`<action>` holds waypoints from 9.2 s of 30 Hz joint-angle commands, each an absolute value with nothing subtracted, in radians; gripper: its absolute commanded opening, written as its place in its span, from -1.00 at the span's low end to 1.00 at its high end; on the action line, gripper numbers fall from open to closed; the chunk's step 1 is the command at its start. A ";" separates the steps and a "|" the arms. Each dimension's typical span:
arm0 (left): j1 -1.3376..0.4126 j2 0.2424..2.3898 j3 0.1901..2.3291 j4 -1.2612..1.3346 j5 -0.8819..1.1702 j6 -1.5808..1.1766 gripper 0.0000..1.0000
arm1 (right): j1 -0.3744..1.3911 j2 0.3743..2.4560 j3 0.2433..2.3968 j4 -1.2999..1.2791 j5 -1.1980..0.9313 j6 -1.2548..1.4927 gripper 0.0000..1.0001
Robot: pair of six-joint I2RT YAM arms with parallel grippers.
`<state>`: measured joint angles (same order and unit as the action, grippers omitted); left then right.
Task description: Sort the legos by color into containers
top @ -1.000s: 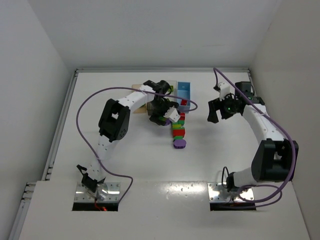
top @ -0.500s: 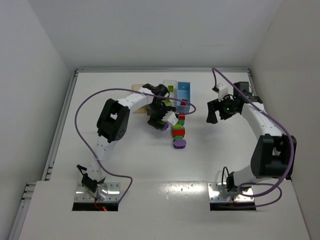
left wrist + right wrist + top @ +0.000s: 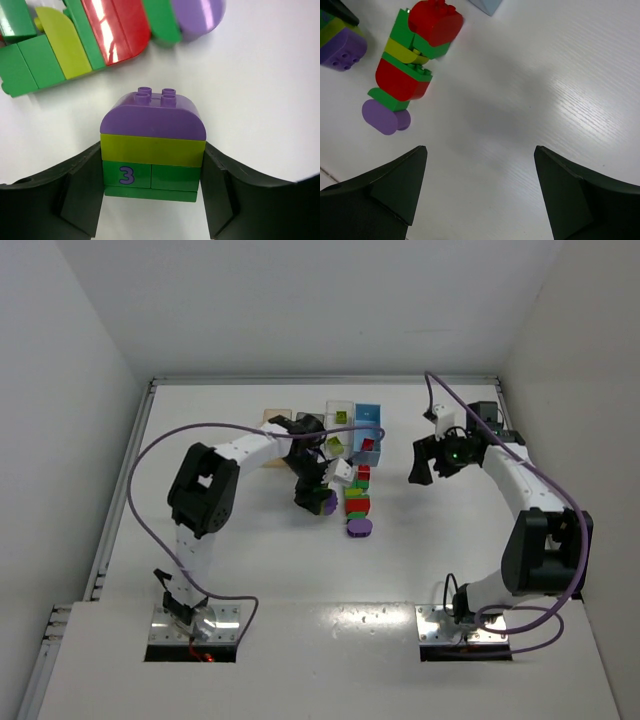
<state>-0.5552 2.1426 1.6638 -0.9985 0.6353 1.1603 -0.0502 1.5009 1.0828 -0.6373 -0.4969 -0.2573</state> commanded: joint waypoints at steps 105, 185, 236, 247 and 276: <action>-0.164 1.209 1.015 -0.301 0.198 0.140 -0.16 | 0.495 2.333 1.967 -0.324 -0.279 0.331 0.10; -0.201 1.073 0.942 -0.360 0.837 0.043 0.93 | 0.391 1.913 1.511 0.000 -1.173 0.627 -0.87; 0.023 1.634 1.256 -0.701 1.617 0.218 0.14 | 0.520 2.028 1.558 0.270 -1.312 0.827 -0.87; -0.017 1.624 1.256 -0.710 1.617 0.218 -0.06 | 0.520 2.057 1.586 0.288 -1.312 0.827 -0.87; -0.008 1.586 1.175 -0.781 1.532 0.262 -0.67 | 0.370 1.947 1.477 0.279 -1.312 0.827 -0.87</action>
